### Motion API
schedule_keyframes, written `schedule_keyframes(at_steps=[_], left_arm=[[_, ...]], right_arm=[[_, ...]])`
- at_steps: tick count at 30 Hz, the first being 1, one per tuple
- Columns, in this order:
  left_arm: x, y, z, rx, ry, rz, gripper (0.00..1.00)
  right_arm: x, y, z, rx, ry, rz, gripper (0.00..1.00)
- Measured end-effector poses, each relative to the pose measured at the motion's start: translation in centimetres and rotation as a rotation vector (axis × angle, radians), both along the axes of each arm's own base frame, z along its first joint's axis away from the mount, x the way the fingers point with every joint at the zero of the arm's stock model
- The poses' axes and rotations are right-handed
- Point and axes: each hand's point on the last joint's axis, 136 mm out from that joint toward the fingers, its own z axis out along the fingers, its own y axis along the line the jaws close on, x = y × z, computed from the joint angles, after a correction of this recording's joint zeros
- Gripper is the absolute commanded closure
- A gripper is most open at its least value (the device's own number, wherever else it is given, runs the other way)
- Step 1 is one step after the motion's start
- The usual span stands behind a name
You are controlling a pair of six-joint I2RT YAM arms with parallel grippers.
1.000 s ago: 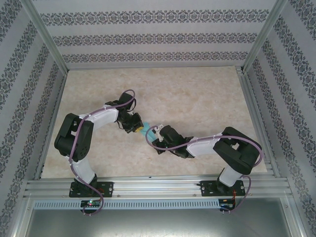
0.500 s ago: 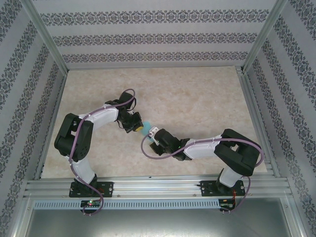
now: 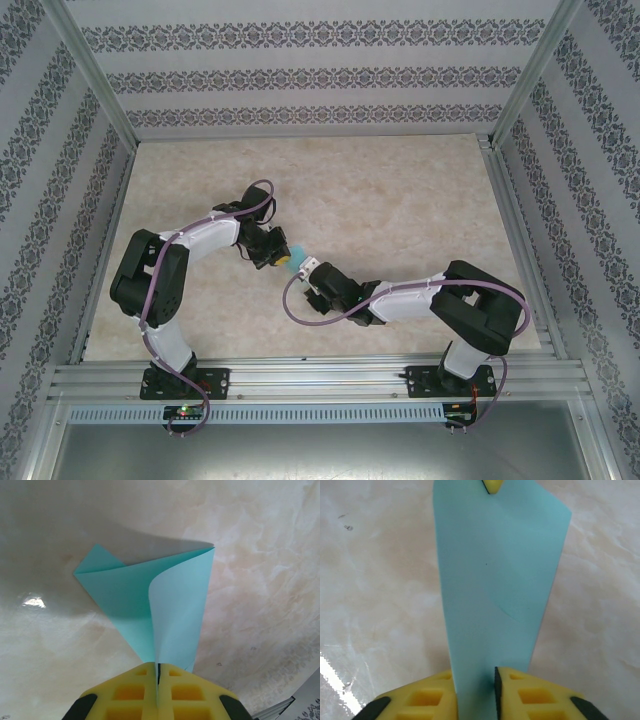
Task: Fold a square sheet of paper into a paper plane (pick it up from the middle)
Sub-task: Fold the wing for the fifth time at the center of the table.
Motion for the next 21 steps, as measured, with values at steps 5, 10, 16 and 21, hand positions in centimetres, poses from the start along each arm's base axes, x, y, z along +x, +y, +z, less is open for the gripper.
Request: schedule_keyframes(at_steps=[5,10,16,21], left_arm=[[-0.01,0.0,0.0,0.0,0.0,0.0,1.0],[-0.02,0.01,-0.01,0.0,0.0,-0.001,1.0],[-0.1,0.03,-0.03,0.001,0.004,-0.001,1.0],[-0.13,0.14,0.0,0.005,0.001,-0.005,0.88]], right_arm=[[0.17,-0.18,-0.05,-0.008,-0.007,-0.01,0.76],[0.13,-0.27,-0.2,-0.015,-0.004,-0.01,0.77],[0.16,-0.31,-0.28,-0.019,-0.003,-0.012,0.88],[0.1,-0.21,-0.27,-0.012,0.005,-0.014,0.96]])
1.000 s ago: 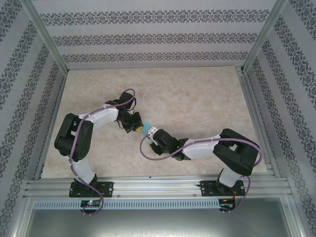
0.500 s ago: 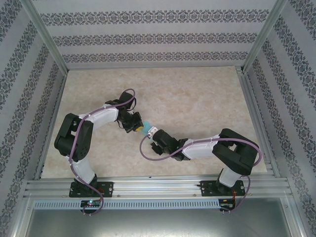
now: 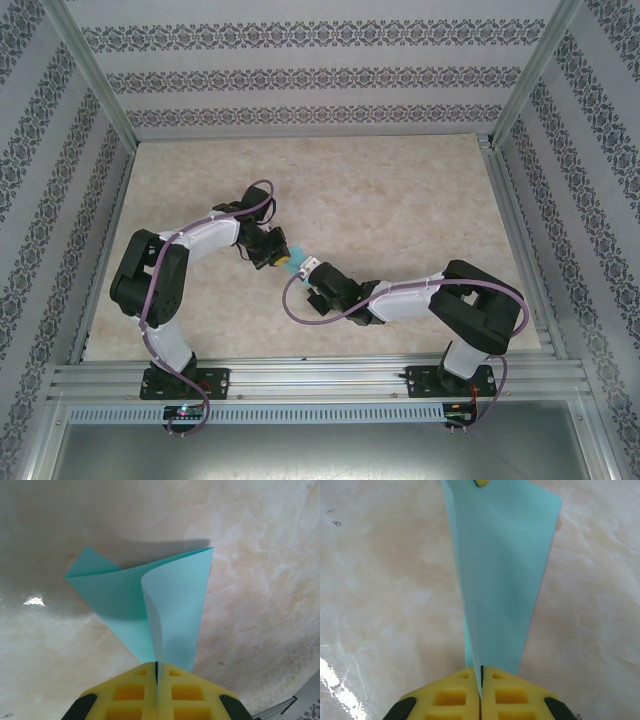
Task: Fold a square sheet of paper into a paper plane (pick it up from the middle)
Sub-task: Fold the wing for the fifth time at the center of the table.
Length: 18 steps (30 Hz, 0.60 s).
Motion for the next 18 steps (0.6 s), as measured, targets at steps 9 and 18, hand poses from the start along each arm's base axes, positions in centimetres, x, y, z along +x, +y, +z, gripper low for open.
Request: schedule_keyframes(at_steps=[9,18], left_arm=[[0.1,2.8,2.8,0.103,-0.092,0.024,0.38],[-1.0,5.8,7.0,0.193,-0.237,0.082,0.32]], right_arm=[[-0.7,1.2,0.0,0.157,0.182,-0.016,1.0],[-0.3,1.9,-0.5,0.327,0.418,-0.082,1.0]])
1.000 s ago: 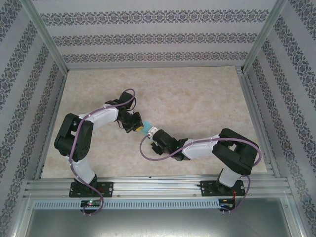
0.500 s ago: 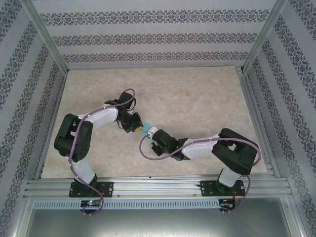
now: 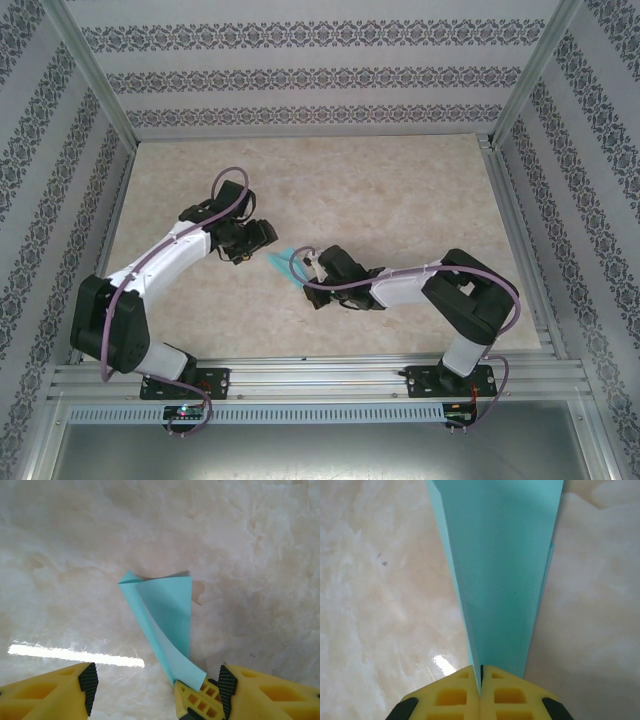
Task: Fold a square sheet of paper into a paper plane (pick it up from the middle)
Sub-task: Fold the wing for the fifth time at the center of the table.
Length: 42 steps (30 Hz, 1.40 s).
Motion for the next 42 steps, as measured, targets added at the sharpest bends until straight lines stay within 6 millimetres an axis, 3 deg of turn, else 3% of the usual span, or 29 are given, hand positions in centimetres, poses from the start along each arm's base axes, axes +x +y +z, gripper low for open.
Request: schedule_keyframes(at_steps=[10,17,24,42], left_arm=[[-1.9,0.4,-2.0,0.006,0.059,-0.014,0.39],[-2.7,-1.0,-3.2,-0.07,0.068,-0.07,0.49],[-3.2,-2.3,-4.1,-0.154,0.067,-0.11,0.51],[-1.2,-7.3,-4.5,-0.369,-0.024,-0.165,0.53]], right_arm=[[0.4,0.4,0.0,0.125,0.185,-0.046,1.0],[0.6,1.1,0.0,0.195,0.299,-0.065,0.99],[0.9,1.6,0.0,0.2,0.362,-0.091,0.96],[1.0,1.7,-0.1,0.108,0.439,-0.129,0.94]])
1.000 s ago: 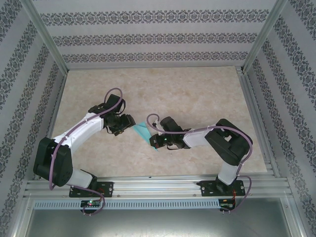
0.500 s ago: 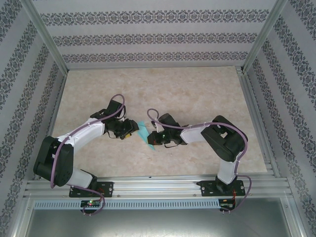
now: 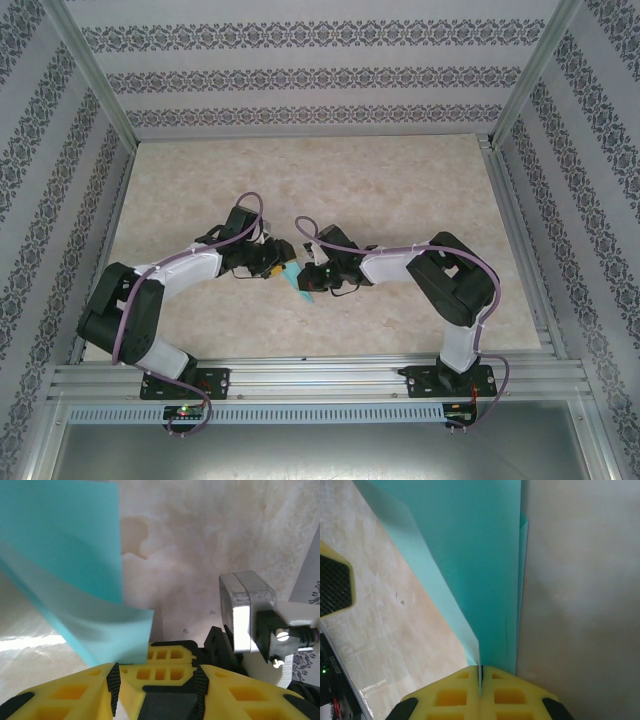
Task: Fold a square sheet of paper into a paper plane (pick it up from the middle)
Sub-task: Fold the wing for the fifth time at the center of the table.
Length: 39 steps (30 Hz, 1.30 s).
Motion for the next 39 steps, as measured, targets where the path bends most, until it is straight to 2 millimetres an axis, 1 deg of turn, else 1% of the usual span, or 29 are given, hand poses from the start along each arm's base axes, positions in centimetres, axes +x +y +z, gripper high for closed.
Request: schedule_keyframes(at_steps=[5,8,17,22,30,35,39], left_arm=[[0.5,-0.4,-0.4,-0.01,-0.006,-0.001,0.53],[0.6,-0.5,-0.2,-0.014,-0.016,-0.002,0.52],[0.2,-0.7,-0.5,-0.023,-0.011,-0.014,0.52],[0.6,-1.1,-0.7,-0.042,-0.021,-0.025,0.51],[0.7,-1.1,-2.7,-0.021,0.022,-0.023,0.52],[1.2,-1.3,-3.8,-0.01,0.044,-0.021,0.52],[1.2,-1.3,-4.0,-0.008,0.049,-0.021,0.52]], right_arm=[[0.0,0.0,0.0,-0.002,0.014,-0.01,0.92],[0.0,0.0,0.0,0.0,0.028,-0.026,0.91],[0.2,0.5,-0.2,0.032,0.053,-0.055,0.91],[0.2,0.6,-0.2,0.044,0.05,-0.057,0.91],[0.2,0.6,-0.2,0.052,0.049,-0.06,0.9],[0.2,0.5,-0.1,0.052,0.041,-0.061,0.88],[0.3,0.4,-0.1,0.043,0.024,-0.056,0.88]])
